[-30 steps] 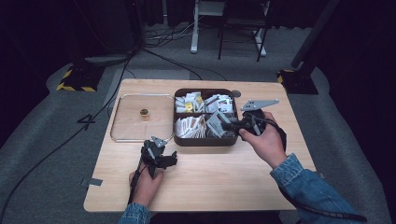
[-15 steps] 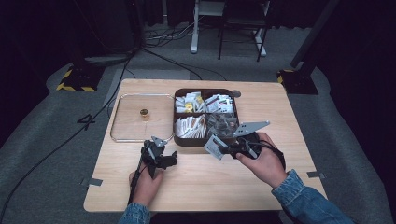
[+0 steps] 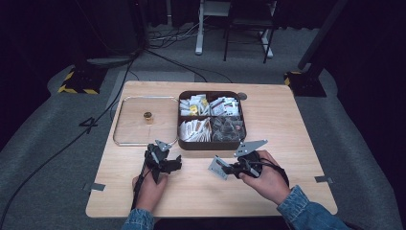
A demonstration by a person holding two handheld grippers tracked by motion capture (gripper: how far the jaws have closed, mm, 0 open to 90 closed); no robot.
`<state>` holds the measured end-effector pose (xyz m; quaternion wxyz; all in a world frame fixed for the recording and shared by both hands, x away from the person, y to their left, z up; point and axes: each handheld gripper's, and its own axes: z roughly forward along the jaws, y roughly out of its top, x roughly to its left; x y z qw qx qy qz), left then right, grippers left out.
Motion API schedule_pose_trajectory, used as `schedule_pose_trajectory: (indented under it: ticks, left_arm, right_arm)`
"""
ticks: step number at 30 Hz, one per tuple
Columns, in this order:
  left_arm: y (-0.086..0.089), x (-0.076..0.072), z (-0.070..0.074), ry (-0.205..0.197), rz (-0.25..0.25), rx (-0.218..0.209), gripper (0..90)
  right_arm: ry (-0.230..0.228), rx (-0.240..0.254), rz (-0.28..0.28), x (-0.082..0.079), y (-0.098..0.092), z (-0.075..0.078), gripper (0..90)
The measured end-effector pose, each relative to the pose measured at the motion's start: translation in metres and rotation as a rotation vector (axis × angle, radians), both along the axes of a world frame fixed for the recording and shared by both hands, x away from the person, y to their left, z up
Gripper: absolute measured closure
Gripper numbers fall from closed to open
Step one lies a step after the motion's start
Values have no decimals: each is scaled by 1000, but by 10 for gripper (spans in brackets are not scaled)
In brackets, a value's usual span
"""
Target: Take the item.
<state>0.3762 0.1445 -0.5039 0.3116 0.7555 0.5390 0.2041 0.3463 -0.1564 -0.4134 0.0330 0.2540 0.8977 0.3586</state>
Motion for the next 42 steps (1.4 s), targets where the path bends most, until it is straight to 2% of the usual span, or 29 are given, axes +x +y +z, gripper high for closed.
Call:
schedule_pose_trajectory:
  ticks: [4, 13, 24, 27, 31, 36, 42]
  left_arm:
    - [0, 0, 0, 1, 0, -1, 149]
    - [0, 0, 0, 1, 0, -3, 149]
    - [0, 0, 0, 1, 0, -3, 149]
    - [0, 0, 0, 1, 0, -2, 149]
    - [0, 0, 0, 1, 0, -2, 149]
    - [0, 0, 0, 1, 0, -2, 149]
    - [0, 0, 0, 0, 0, 0, 149]
  right_arm:
    - [15, -19, 11, -3, 3, -10, 880]
    - [46, -41, 30, -8, 7, -20, 877]
    - [91, -62, 19, -7, 7, -31, 843]
    - [83, -65, 12, -7, 7, -32, 806]
    - [63, -59, 14, -6, 8, -34, 686]
    - [-3, -35, -9, -5, 8, -30, 570]
    - [-105, 10, -38, 2, 2, -20, 454]
